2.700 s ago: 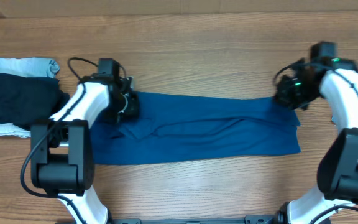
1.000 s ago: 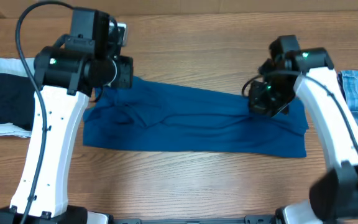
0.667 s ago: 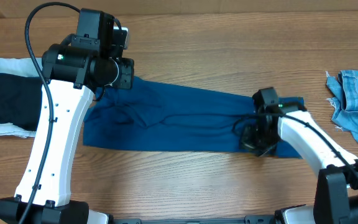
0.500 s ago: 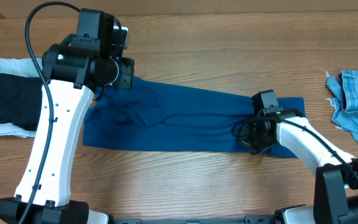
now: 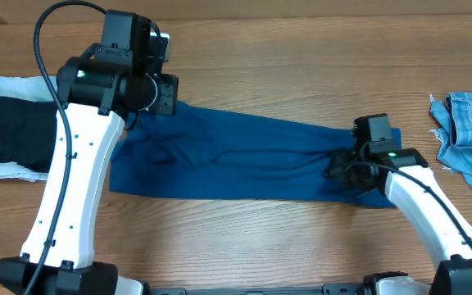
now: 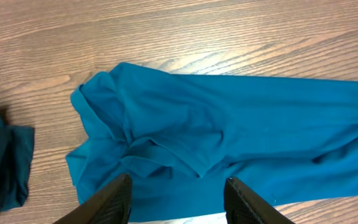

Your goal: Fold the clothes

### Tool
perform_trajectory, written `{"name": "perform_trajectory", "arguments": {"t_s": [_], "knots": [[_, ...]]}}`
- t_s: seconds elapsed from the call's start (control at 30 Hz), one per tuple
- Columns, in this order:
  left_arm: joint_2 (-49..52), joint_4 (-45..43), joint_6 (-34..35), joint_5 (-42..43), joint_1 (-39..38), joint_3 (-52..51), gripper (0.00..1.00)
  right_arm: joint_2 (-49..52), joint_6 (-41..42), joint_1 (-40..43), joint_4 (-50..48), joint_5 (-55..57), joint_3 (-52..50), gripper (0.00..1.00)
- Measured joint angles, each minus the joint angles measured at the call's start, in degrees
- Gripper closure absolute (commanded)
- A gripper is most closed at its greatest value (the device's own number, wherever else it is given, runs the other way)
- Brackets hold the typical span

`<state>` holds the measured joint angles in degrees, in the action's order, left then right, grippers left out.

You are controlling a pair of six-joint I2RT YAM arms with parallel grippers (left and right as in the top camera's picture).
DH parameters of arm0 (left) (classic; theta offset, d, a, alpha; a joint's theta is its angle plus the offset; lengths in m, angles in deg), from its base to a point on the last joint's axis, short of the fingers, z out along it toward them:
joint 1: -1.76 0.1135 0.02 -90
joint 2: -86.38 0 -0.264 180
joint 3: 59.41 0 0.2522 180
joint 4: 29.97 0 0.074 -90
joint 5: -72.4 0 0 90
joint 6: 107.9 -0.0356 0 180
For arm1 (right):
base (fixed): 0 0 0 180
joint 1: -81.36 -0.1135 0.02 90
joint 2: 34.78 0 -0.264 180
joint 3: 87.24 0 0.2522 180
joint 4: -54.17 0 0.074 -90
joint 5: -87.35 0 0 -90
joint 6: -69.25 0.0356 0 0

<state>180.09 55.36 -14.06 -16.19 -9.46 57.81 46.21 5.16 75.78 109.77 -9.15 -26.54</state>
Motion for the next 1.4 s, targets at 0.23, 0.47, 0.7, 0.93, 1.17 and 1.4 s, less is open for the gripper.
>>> {"name": "perform_trajectory", "arguments": {"t_s": [0.23,0.47,0.7,0.93,1.17,1.4], "knots": [[2.38,0.20,0.00,0.00,0.00,0.00,0.49,10.86,-0.31,11.67,-8.70,2.97,0.04,0.95],[2.43,0.13,0.00,0.02,0.00,0.00,0.48,19.08,-0.90,11.96,-22.99,1.81,2.56,0.95],[2.43,-0.85,0.04,0.00,0.00,0.00,0.44,23.28,-5.20,11.93,-21.99,0.98,8.44,0.91],[4.98,-1.73,0.31,0.00,0.00,0.00,0.47,25.53,-7.65,14.08,-14.80,0.98,16.46,0.91],[11.39,0.55,0.63,-0.15,0.00,-0.20,0.43,26.21,-14.56,16.55,11.50,-11.21,35.52,0.66],[3.26,7.58,9.27,-9.60,4.68,-0.22,0.33,26.23,-19.71,21.70,21.75,-18.60,44.37,0.56]]}}
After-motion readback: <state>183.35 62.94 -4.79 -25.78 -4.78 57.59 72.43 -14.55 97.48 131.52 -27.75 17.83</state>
